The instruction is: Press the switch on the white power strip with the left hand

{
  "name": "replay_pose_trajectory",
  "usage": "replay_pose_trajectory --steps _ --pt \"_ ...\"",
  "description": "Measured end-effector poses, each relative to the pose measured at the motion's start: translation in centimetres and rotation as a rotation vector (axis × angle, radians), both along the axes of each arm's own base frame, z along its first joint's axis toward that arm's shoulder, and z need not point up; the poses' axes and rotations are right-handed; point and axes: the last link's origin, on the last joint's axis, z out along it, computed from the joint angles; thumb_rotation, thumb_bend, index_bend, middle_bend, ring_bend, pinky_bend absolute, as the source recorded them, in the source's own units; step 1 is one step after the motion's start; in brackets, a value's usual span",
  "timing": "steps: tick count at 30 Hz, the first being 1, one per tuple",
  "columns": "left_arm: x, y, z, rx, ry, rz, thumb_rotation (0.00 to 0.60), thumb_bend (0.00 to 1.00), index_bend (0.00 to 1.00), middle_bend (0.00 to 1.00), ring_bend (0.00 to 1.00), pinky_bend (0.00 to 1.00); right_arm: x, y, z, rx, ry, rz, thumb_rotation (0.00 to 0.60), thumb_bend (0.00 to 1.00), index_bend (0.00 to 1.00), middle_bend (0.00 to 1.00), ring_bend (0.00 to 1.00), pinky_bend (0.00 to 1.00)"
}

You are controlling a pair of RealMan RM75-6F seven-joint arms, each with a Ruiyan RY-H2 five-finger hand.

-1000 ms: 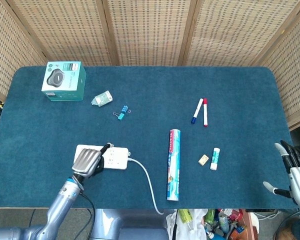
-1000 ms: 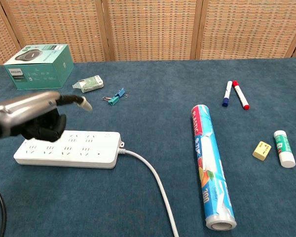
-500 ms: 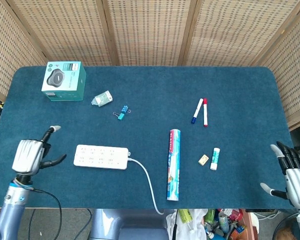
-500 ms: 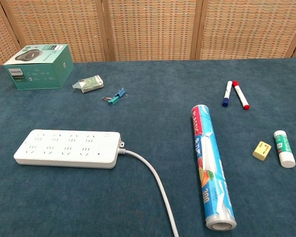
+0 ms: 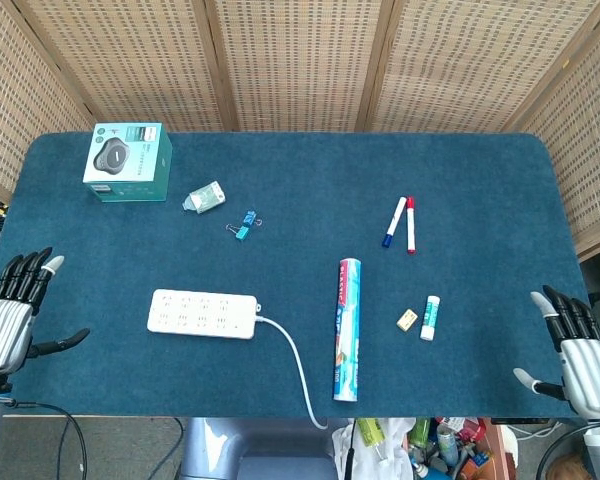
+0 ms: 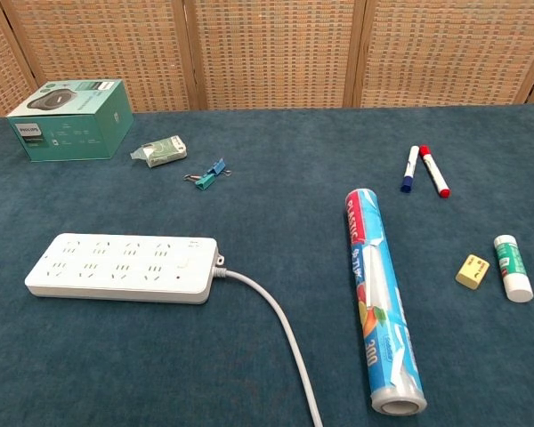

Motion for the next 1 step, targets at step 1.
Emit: replay_pose_trajectory --steps 1 --pt "-0.04 -0.06 0.05 -0.002 0.006 0.004 0.523 0.0 0.0 0.0 0.0 0.0 0.0 -0.01 0.0 -0.001 0.0 0.0 0.6 0.0 0.0 0.0 0.0 0.0"
